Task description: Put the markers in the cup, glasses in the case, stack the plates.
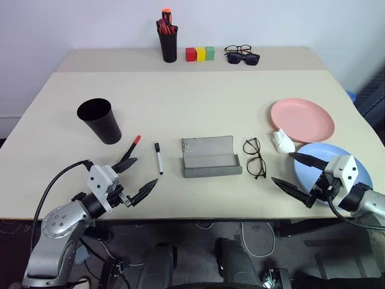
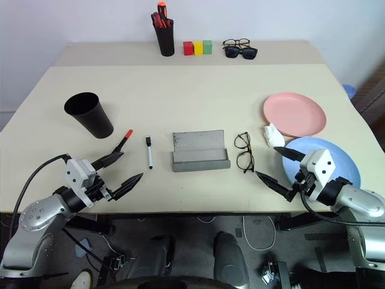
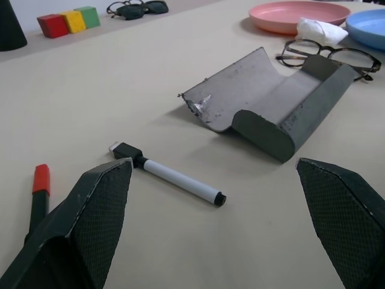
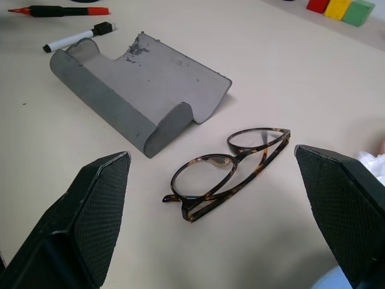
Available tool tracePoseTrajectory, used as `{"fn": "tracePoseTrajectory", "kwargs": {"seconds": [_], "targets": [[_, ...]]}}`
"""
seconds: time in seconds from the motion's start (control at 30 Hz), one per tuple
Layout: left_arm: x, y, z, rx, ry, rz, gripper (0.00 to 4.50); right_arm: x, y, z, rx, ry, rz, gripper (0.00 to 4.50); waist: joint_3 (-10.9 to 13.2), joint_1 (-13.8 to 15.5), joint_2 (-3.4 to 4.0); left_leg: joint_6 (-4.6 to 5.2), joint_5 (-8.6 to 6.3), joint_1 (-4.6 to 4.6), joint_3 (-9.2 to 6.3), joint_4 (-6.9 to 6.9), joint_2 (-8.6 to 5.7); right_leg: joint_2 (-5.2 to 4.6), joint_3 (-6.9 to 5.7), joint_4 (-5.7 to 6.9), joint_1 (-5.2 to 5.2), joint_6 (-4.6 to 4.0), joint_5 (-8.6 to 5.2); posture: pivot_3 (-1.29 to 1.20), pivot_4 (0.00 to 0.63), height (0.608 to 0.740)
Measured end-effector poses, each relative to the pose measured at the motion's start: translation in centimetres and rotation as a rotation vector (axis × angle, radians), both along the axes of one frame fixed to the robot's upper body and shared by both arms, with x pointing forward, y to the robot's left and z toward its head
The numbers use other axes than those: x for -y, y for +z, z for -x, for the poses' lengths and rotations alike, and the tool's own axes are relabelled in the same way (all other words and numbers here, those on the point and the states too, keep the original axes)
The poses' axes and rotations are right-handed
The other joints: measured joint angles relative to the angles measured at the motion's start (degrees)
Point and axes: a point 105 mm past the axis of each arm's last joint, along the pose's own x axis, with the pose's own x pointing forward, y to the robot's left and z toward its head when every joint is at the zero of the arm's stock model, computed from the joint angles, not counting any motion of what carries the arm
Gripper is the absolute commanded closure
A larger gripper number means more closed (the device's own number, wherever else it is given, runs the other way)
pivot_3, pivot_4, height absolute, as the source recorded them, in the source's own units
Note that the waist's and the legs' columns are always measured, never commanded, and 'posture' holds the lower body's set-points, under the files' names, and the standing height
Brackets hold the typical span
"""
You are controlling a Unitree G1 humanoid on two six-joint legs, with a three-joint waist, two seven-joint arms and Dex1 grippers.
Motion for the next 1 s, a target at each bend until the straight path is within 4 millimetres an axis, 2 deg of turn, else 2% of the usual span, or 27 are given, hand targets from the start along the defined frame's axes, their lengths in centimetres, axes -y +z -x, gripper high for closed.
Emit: {"fn": "tracePoseTrajectory", "kwargs": {"seconds": [0.47,1.0], "targets": [[0.9,0.2,-0.3,0.017,-0.006,0.013,0.0,0.0,0.0,0.0,0.007,0.003,0.002,0.06,0.0,-0.01,0.0,0.0,0.0,0.0,0.0,0.0,0.0,0.0,0.0,0.0,0.0,-0.01,0.01,0.0,0.15,0.74],[1.3,0.2,-0.4,-0.046,0.005,0.039,0.0,-0.6,0.2,-0.4,0.017,0.024,0.001,0.06,0.0,-0.02,0.0,0.0,0.0,0.01,0.0,0.01,0.0,0.01,0.0,0.02,0.0,-0.02,0.02,0.0,0.15,0.74]]}}
